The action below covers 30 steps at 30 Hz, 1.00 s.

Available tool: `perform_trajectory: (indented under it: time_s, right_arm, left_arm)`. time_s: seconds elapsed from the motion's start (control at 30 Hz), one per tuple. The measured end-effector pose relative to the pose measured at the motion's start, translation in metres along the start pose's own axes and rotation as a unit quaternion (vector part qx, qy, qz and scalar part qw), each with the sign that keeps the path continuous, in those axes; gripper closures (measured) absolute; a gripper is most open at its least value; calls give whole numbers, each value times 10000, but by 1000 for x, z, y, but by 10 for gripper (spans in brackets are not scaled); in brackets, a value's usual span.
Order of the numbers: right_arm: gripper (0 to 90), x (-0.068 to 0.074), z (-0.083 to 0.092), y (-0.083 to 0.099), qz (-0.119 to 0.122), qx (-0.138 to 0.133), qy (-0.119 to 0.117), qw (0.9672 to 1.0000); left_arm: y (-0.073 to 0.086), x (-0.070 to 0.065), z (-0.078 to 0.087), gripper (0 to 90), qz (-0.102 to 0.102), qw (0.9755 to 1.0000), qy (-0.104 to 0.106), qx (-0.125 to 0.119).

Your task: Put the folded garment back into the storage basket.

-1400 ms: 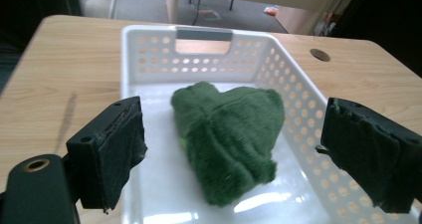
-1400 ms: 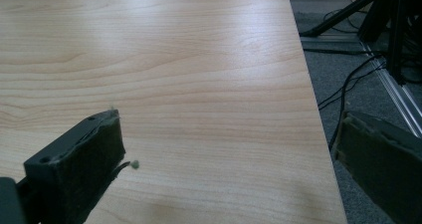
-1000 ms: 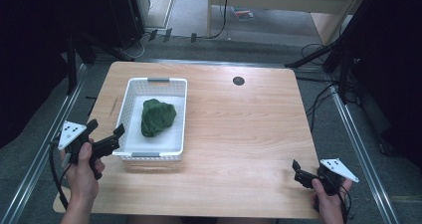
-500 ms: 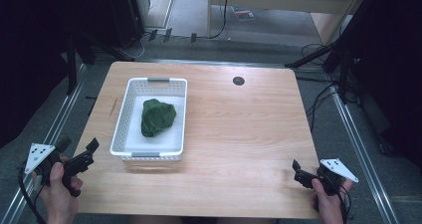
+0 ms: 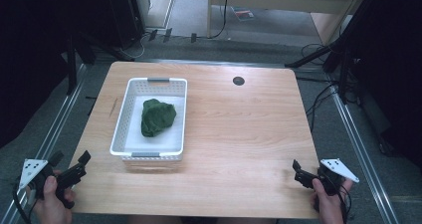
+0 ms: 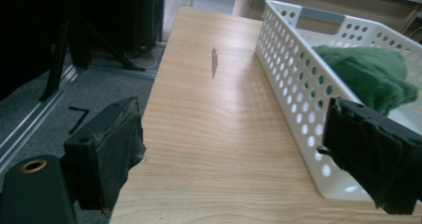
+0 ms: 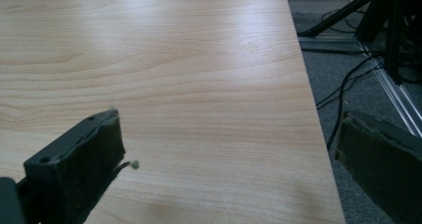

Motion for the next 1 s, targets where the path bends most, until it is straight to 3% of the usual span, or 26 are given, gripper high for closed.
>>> perform_trajectory:
  time_s: [0.2, 0.47, 0.7, 0.93, 1.0]
  right_arm:
    - [0, 0, 0, 0, -33, 5, 49, 10000]
    - [0, 0, 0, 0, -16, 1, 90, 10000]
    - [0, 0, -1, 0, -29, 30, 79, 10000]
    - [0, 1, 0, 0, 1, 18, 55, 10000]
    - [0, 1, 0, 0, 17, 35, 50, 10000]
  left_arm:
    - [7, 13, -8, 100, 38, 9998, -83, 155]
    - [11, 38, -2, 105, 202, 9994, -229, 170]
    - [15, 32, -11, 131, -9, 9995, -154, 268]
    - [15, 31, -11, 131, -30, 9993, -148, 331]
    - [16, 29, -11, 131, -141, 9990, -178, 378]
Point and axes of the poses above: each handheld gripper's, and its own axes: z roughly backward along the jaws, y roughly out of its underside, x roughly to its left, the point moved 1 cm from there along -z, roughly forward along the jaws, and after that the axes turned 9 degrees about z, right-handed, at the moved point
